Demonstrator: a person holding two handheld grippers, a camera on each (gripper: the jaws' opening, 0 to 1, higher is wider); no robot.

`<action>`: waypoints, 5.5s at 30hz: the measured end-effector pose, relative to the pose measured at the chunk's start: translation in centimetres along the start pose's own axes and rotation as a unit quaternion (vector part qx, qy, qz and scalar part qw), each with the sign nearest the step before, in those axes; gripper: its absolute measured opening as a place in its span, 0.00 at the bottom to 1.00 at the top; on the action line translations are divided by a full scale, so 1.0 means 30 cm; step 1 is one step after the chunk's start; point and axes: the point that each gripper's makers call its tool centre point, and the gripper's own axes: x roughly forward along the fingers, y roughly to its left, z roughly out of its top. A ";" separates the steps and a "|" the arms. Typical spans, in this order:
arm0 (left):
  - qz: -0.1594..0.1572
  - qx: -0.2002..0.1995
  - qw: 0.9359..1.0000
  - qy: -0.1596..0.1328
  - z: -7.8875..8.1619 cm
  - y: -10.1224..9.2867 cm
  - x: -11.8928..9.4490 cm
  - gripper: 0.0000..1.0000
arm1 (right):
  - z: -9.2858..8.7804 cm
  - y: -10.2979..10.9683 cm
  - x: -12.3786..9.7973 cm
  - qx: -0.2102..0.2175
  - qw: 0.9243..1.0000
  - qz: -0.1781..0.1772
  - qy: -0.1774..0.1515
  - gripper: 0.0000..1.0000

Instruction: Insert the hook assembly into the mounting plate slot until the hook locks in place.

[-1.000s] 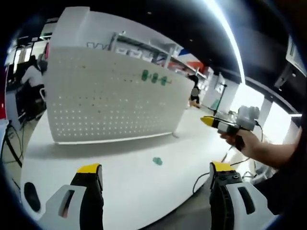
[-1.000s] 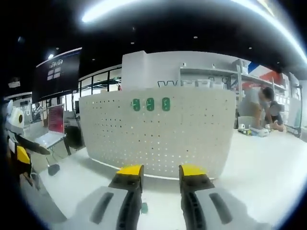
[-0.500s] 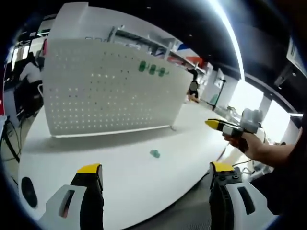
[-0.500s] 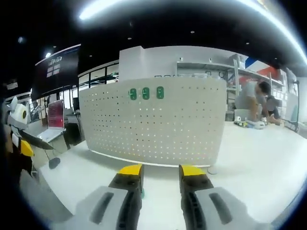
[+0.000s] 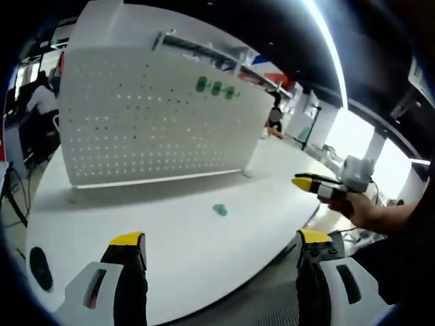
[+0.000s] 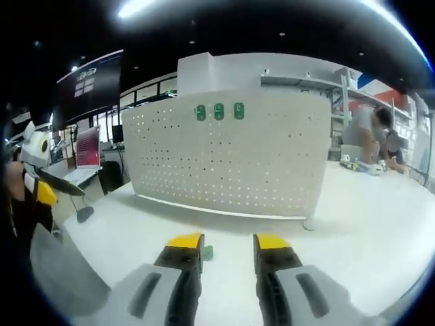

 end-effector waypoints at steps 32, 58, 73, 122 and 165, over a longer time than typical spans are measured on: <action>0.028 -0.028 0.998 0.039 -0.093 0.056 0.032 0.93 | -0.234 0.109 0.112 0.038 0.987 0.090 0.125 0.28; 0.034 -0.040 0.997 0.061 -0.088 0.133 0.085 0.91 | -0.376 0.226 0.447 0.064 0.972 0.127 0.188 0.27; 0.032 -0.046 0.996 0.066 -0.077 0.158 0.112 0.91 | -0.431 0.248 0.552 0.102 0.964 0.120 0.214 0.27; 0.037 -0.058 0.995 0.065 -0.090 0.193 0.119 0.89 | -0.382 0.101 0.656 0.154 0.958 0.049 0.236 0.01; 0.023 -0.028 0.999 0.018 0.022 0.103 0.070 0.88 | -0.027 0.140 0.550 0.140 0.984 0.070 0.087 0.00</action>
